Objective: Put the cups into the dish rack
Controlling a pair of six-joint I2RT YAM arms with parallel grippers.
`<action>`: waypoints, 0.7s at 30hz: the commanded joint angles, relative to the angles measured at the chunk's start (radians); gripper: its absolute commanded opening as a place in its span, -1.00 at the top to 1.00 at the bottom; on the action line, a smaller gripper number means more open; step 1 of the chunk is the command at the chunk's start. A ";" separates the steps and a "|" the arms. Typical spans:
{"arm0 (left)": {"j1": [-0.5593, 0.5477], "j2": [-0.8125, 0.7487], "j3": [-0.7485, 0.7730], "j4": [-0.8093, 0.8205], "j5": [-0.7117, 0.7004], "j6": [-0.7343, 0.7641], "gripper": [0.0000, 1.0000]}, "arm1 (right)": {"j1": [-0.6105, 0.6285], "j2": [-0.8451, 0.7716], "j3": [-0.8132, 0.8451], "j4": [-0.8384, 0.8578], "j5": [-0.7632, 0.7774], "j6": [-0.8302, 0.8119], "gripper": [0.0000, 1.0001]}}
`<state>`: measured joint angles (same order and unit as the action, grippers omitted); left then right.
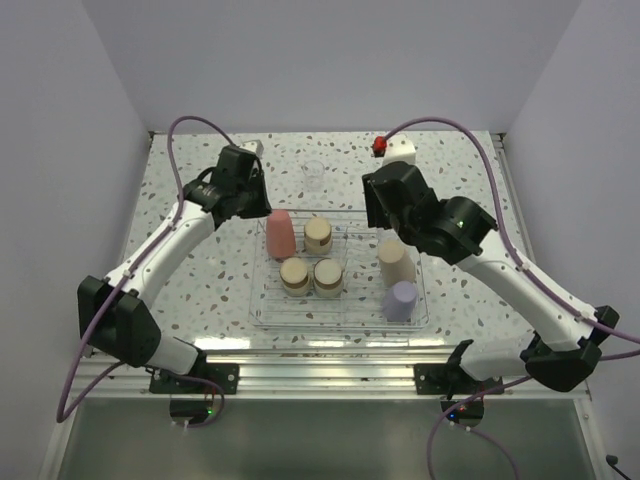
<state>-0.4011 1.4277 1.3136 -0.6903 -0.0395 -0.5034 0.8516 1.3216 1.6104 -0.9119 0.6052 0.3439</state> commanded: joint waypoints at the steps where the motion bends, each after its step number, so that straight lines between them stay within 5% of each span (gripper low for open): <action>1: 0.004 0.049 0.019 0.123 0.087 0.020 0.79 | 0.015 -0.005 -0.056 -0.044 0.007 0.056 -0.01; 21: 0.001 0.082 -0.096 0.179 0.118 0.039 1.00 | 0.015 -0.021 -0.118 -0.038 -0.062 0.083 0.07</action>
<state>-0.4015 1.5593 1.2495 -0.5270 0.0692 -0.4858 0.8646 1.3148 1.4956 -0.9722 0.5529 0.4110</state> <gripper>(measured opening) 0.004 0.469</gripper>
